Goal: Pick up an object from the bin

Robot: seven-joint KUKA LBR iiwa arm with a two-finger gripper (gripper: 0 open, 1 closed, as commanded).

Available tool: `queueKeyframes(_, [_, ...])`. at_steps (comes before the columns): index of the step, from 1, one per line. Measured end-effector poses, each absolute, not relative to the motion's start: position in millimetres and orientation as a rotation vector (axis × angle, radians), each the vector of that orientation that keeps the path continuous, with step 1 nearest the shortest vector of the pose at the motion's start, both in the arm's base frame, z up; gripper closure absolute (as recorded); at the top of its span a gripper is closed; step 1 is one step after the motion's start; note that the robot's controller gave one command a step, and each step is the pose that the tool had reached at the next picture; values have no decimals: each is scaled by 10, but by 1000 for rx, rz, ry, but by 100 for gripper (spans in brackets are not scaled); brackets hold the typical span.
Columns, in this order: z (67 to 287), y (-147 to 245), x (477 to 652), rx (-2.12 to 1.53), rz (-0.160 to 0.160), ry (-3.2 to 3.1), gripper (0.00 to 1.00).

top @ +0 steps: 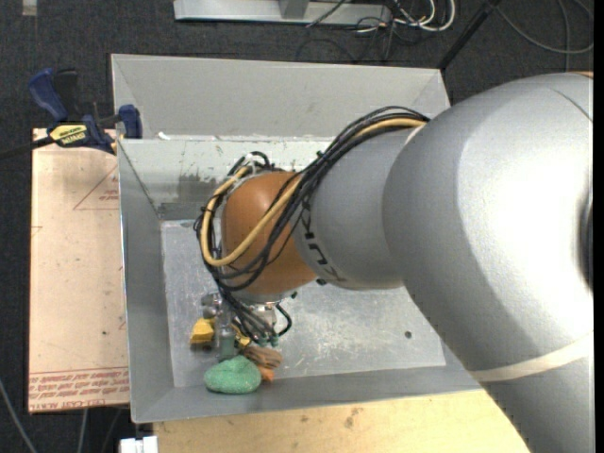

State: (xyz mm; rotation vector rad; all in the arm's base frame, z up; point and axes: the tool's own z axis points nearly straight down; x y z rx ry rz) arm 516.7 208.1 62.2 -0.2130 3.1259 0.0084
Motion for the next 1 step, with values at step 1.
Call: queueKeyframes(1, [2614,1597,5430,-415,1,3114,100])
